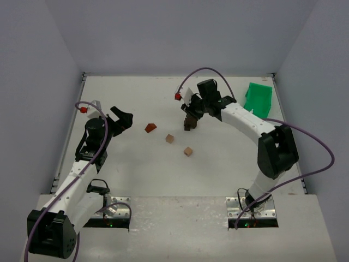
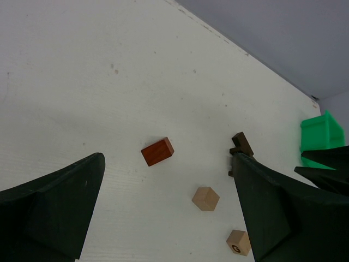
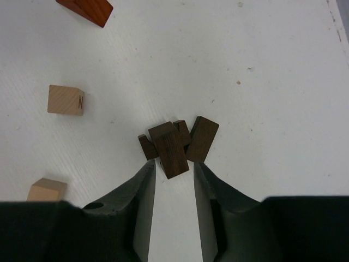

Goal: Build the wood block tower

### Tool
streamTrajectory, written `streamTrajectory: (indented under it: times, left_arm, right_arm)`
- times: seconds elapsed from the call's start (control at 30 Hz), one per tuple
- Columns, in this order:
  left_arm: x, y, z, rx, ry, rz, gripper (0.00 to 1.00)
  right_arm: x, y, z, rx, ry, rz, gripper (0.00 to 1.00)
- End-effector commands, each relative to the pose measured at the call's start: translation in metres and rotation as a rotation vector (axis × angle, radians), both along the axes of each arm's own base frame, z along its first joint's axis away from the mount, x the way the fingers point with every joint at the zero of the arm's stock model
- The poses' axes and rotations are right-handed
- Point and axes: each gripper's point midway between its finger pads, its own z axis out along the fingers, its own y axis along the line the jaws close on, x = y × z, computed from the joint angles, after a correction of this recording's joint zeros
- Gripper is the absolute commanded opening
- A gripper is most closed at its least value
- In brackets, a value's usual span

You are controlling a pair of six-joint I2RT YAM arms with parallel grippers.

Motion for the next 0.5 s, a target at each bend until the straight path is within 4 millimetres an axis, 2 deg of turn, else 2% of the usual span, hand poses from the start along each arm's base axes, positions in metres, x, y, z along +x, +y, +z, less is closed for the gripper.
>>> streamTrajectory:
  times: [0.0,0.1,0.13,0.17,0.23,0.3,0.47]
  left_arm:
    - [0.003,0.0,0.017,-0.011,-0.068,-0.001,1.0]
    - [0.002,0.0,0.017,-0.01,-0.07,-0.003,1.0]
    - [0.002,0.001,0.018,-0.01,-0.071,-0.001,1.0]
    - [0.002,0.0,0.017,-0.01,-0.07,-0.003,1.0]
    - [0.002,0.0,0.018,-0.01,-0.073,-0.003,1.0]
    - [0.002,0.001,0.018,-0.008,-0.071,-0.002,1.0]
    - [0.002,0.001,0.017,-0.008,-0.071,-0.002,1.0]
  right_arm:
    - [-0.011,-0.007,-0.014,-0.059,0.0,0.041,0.44]
    - [-0.005,-0.007,-0.028,-0.098,0.02,0.048,0.53]
    - [-0.003,-0.008,-0.04,-0.118,0.05,0.043,0.57]
    - [-0.001,-0.008,-0.044,-0.129,0.057,0.042,0.6]
    - [0.008,-0.003,-0.044,-0.127,0.052,0.047,0.62]
    - [0.014,0.001,-0.051,-0.129,0.058,0.054,0.68]
    - [0.023,0.007,-0.061,-0.13,0.059,0.061,0.74]
